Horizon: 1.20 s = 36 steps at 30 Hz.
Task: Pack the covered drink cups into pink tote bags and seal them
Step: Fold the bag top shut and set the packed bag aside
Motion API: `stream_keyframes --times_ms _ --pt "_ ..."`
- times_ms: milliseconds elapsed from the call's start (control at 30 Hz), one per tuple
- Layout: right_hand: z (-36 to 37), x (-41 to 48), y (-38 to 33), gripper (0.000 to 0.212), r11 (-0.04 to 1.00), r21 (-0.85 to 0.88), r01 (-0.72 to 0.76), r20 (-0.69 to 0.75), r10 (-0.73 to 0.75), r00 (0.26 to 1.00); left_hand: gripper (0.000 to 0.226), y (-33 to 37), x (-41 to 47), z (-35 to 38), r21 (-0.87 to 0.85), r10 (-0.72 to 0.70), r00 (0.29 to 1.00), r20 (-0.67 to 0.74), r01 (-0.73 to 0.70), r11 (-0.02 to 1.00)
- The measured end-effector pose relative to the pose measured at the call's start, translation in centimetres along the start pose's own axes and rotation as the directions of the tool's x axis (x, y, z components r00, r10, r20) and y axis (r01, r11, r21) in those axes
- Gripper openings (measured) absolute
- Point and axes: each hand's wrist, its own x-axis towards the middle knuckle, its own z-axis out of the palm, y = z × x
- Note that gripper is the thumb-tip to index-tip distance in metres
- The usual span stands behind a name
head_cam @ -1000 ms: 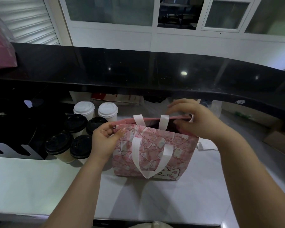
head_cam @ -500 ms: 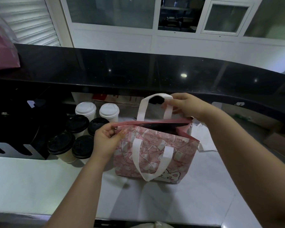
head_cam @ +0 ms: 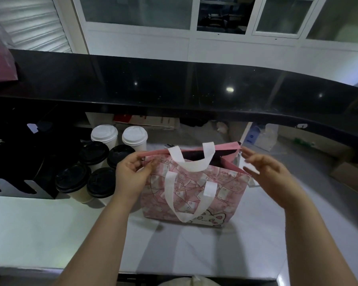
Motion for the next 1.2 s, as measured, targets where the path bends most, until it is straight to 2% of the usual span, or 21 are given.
stream_keyframes --times_ms 33,100,167,233,333,467,567,633,733,833,900,1000,1100,1200 --pt "0.0 -0.4 0.5 0.022 0.999 -0.019 -0.047 0.061 0.048 0.997 0.029 0.0 0.0 0.0 0.01 0.007 1.0 0.001 -0.007 1.0" --pt "0.0 -0.8 1.0 0.061 0.994 -0.067 -0.091 0.2 0.103 0.974 0.033 -0.2 0.1 0.1 0.026 0.016 1.0 0.004 -0.017 1.0" --pt "0.5 -0.7 1.0 0.069 0.99 -0.093 -0.107 0.217 0.125 0.968 0.035 -0.3 0.2 0.0 0.02 0.017 1.0 0.009 -0.017 1.0" --pt "1.2 -0.2 1.2 0.056 0.99 -0.08 -0.112 0.135 0.122 0.983 0.034 -0.4 0.3 -0.1 0.012 0.01 1.0 0.015 -0.01 1.0" --pt "2.4 0.3 1.5 0.032 0.999 -0.009 -0.045 -0.006 0.045 0.999 0.025 -0.3 0.4 -0.3 -0.007 -0.01 1.0 0.027 0.01 1.0" --pt "4.1 1.2 1.9 0.028 0.996 0.086 -0.008 -0.224 0.027 0.974 0.024 -0.3 0.5 -0.6 -0.004 -0.023 0.999 0.048 0.023 1.0" --pt "5.3 1.7 2.4 0.014 0.982 0.151 0.111 -0.345 -0.053 0.937 0.025 -0.2 0.6 -0.6 -0.013 -0.029 0.998 0.06 0.029 0.999" --pt "6.0 1.9 2.6 0.013 0.965 0.186 0.183 -0.423 -0.089 0.902 0.027 -0.2 0.6 -0.6 -0.009 -0.03 0.997 0.064 0.031 0.999" --pt "7.0 2.1 2.7 0.016 0.958 0.199 0.208 -0.501 -0.083 0.862 0.036 -0.1 0.6 -0.7 0.013 -0.027 0.997 0.072 0.026 1.0" --pt "7.0 2.3 2.4 0.032 0.95 0.222 0.218 -0.514 -0.076 0.855 0.035 0.2 0.4 -0.9 0.011 -0.023 0.996 0.082 0.022 1.0" --pt "6.6 2.3 2.0 0.039 0.967 0.178 0.182 -0.483 -0.075 0.872 0.029 0.5 0.3 -0.8 -0.003 -0.028 0.995 0.095 0.029 1.0" --pt "6.3 2.4 1.5 0.048 0.99 0.013 0.137 -0.443 -0.117 0.889 0.031 0.5 0.3 -0.8 0.021 -0.035 0.993 0.114 0.033 0.999" --pt "6.3 2.5 1.4 0.05 0.978 -0.164 0.131 -0.455 -0.193 0.87 0.041 0.4 0.7 -1.1 0.061 -0.032 0.995 0.095 0.026 0.998" --pt "6.2 2.5 1.5 0.049 0.949 -0.283 0.141 -0.459 -0.263 0.849 0.04 0.7 1.2 -1.5 0.085 -0.006 0.996 0.092 -0.002 0.996"
